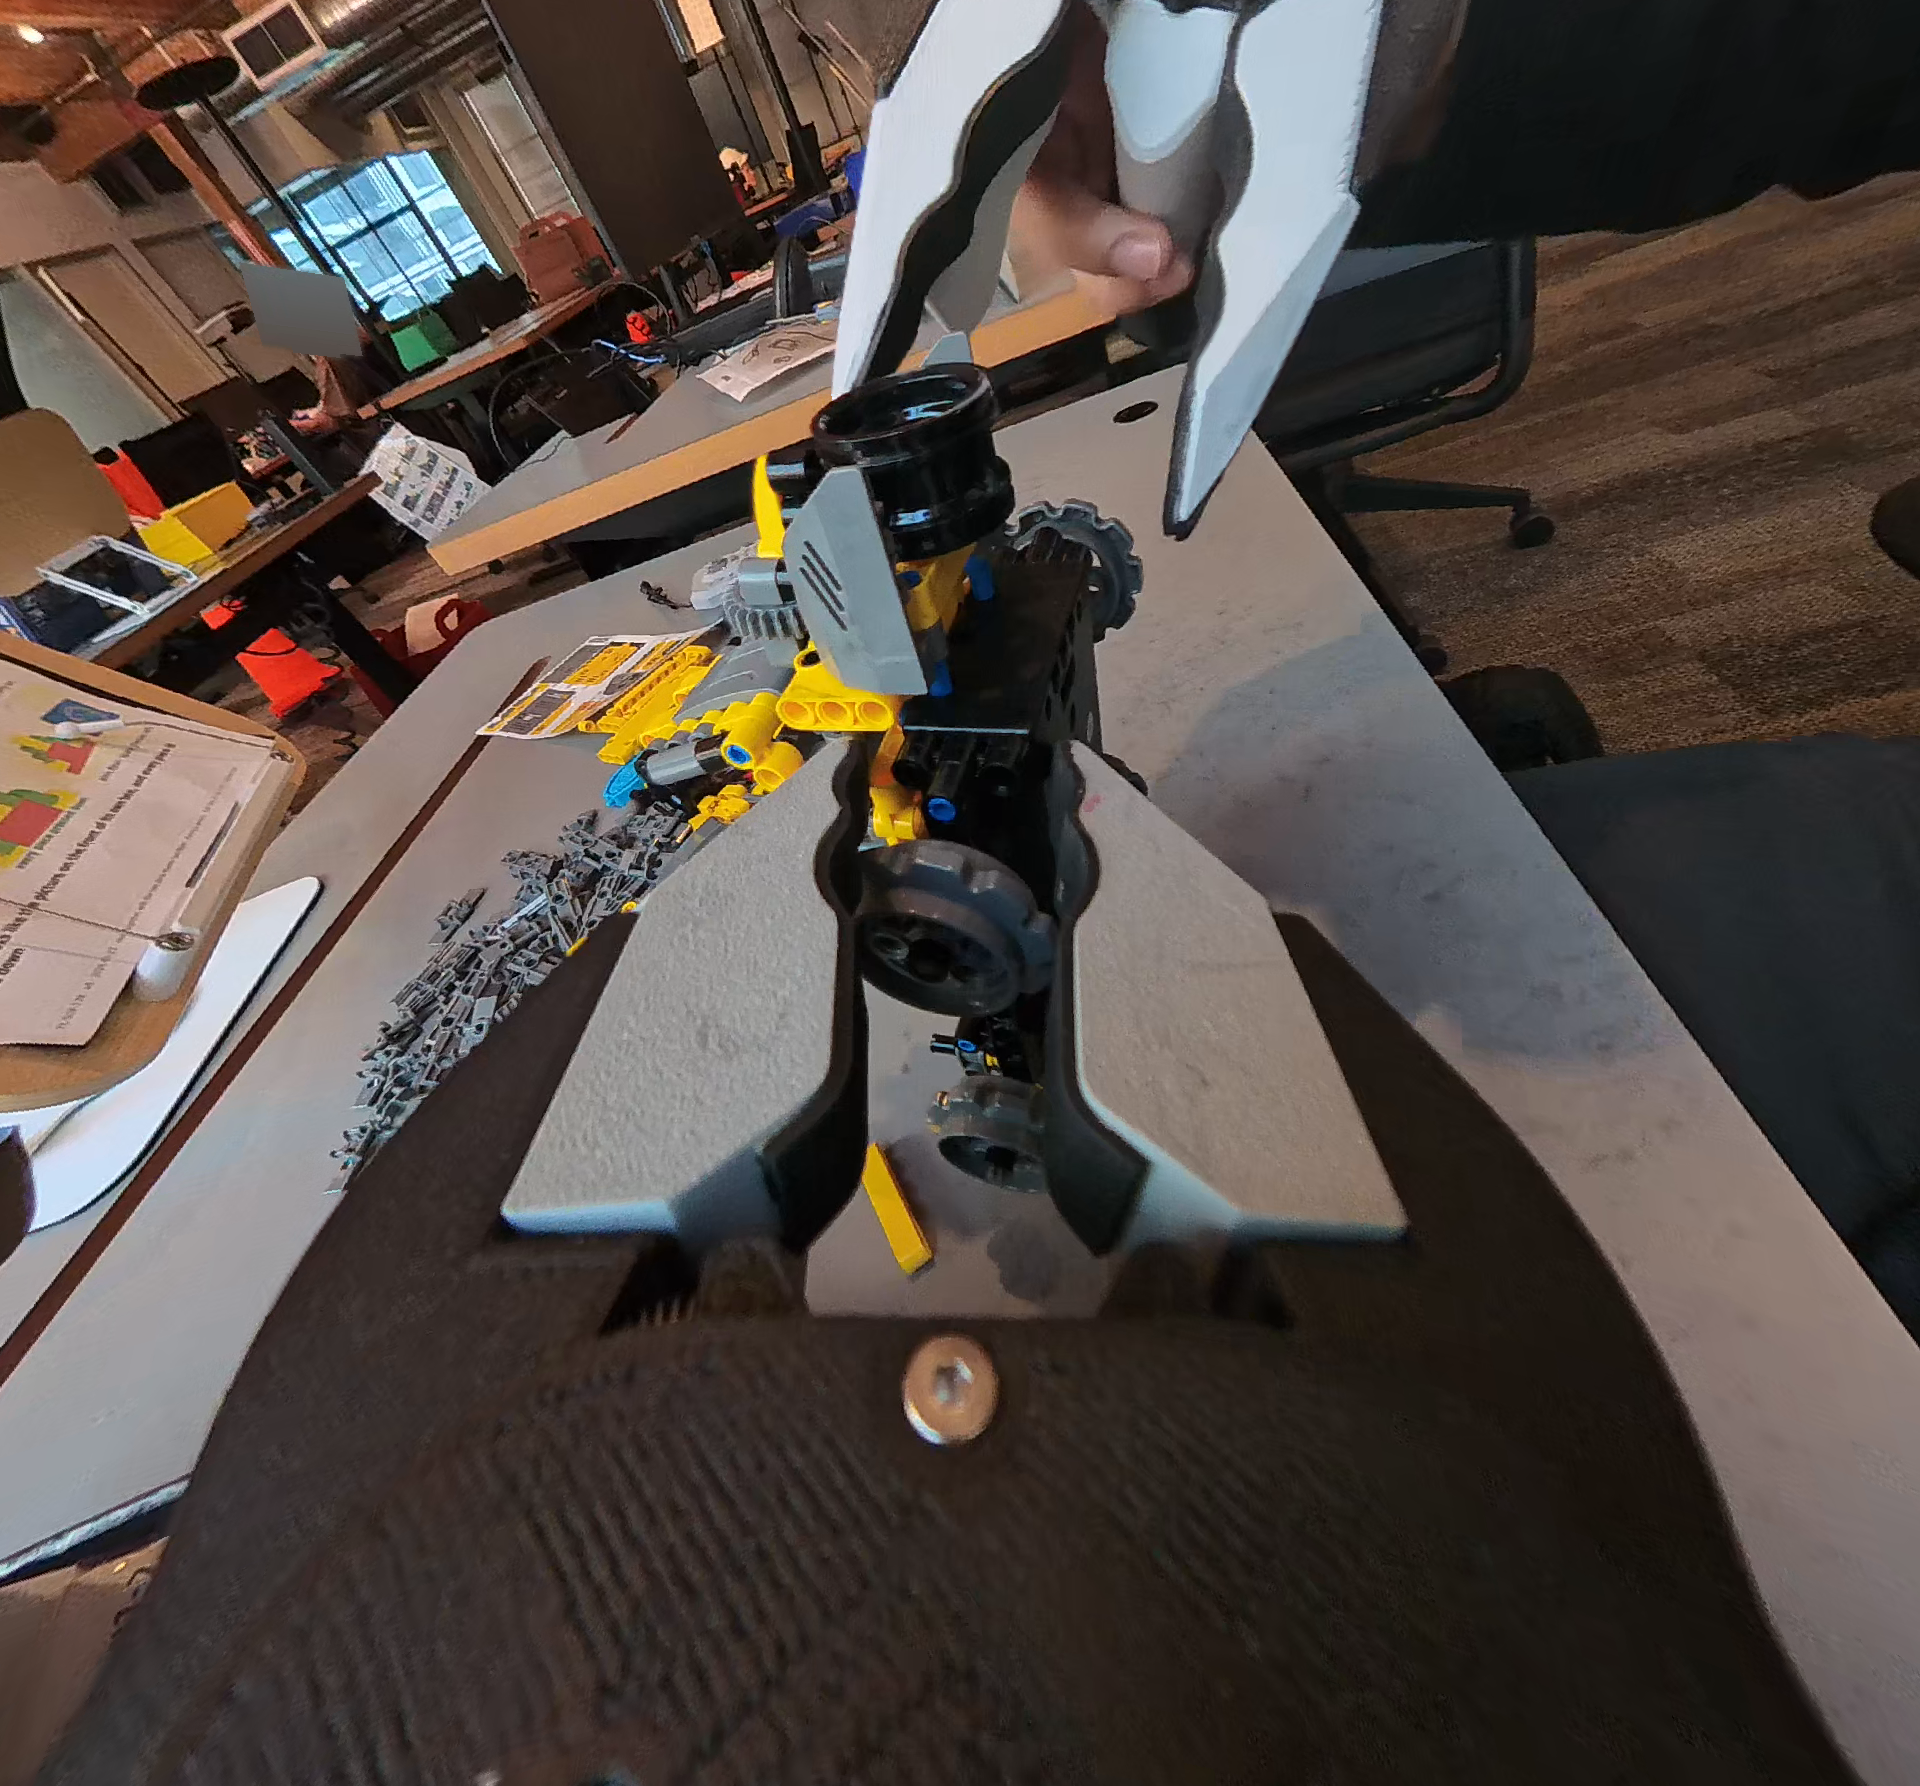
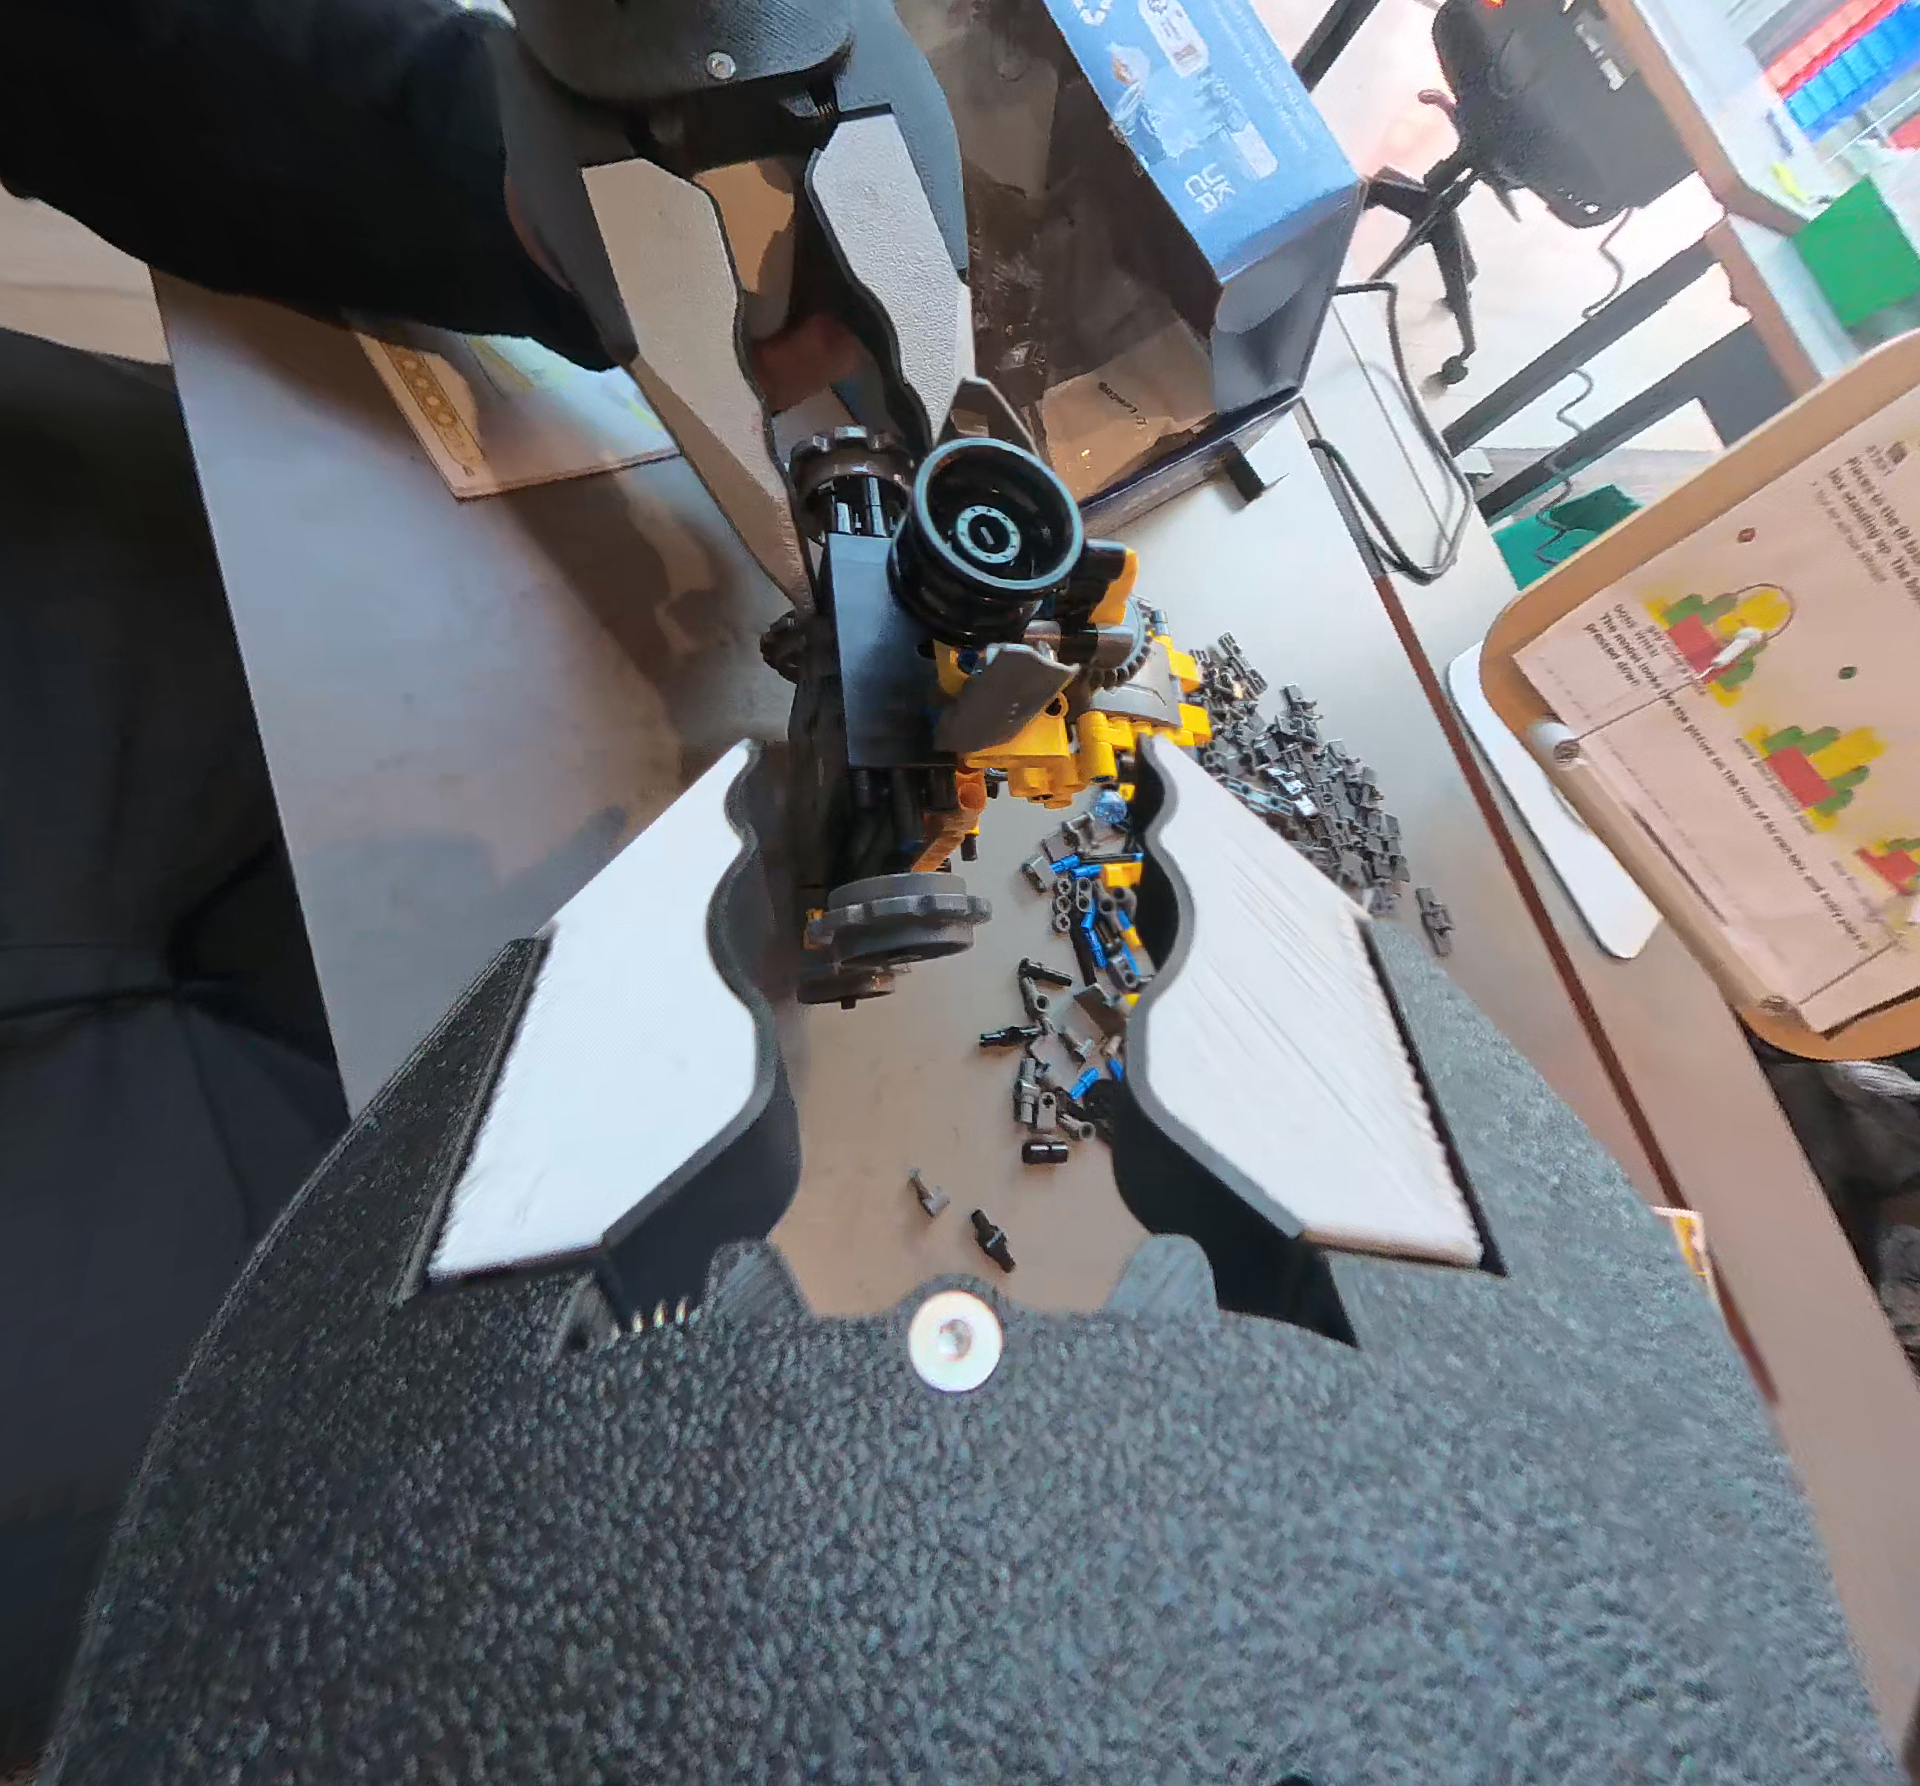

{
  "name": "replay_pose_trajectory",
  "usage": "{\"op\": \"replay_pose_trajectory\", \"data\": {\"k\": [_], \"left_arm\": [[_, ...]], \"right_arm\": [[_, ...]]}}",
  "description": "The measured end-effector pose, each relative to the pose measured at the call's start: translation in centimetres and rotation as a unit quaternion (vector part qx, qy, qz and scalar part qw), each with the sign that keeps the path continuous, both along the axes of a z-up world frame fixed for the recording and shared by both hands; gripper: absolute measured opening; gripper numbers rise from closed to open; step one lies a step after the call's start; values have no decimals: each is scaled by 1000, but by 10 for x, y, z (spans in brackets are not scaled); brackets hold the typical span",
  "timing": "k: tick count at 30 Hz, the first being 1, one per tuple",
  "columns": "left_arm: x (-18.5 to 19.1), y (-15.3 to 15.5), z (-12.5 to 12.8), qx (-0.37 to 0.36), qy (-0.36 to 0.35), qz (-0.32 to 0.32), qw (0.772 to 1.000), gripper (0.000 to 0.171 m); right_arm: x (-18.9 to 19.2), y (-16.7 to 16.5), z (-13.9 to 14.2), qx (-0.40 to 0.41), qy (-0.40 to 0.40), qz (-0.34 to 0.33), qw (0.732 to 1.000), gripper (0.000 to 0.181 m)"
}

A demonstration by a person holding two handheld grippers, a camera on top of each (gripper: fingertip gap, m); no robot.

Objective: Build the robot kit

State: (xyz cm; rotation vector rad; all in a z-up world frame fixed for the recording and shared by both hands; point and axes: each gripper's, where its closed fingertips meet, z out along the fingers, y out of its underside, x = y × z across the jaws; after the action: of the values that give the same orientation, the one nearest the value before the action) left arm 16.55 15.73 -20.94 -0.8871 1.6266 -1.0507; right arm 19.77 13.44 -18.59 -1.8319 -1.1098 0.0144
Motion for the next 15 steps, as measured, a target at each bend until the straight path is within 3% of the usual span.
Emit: {"op": "replay_pose_trajectory", "data": {"k": [6,8,15], "left_arm": [[0,2,0,-10,0,1,1000,32],[-1,3,0,-9,-1,2,1000,32],[-1,2,0,-7,-4,2,1000,32]], "right_arm": [[-4,-4,9,2,23,-3,1000,61],[-1,-6,11,10,49,-13,999,54],[9,-15,-9,-24,183,-54,981,55]]}}
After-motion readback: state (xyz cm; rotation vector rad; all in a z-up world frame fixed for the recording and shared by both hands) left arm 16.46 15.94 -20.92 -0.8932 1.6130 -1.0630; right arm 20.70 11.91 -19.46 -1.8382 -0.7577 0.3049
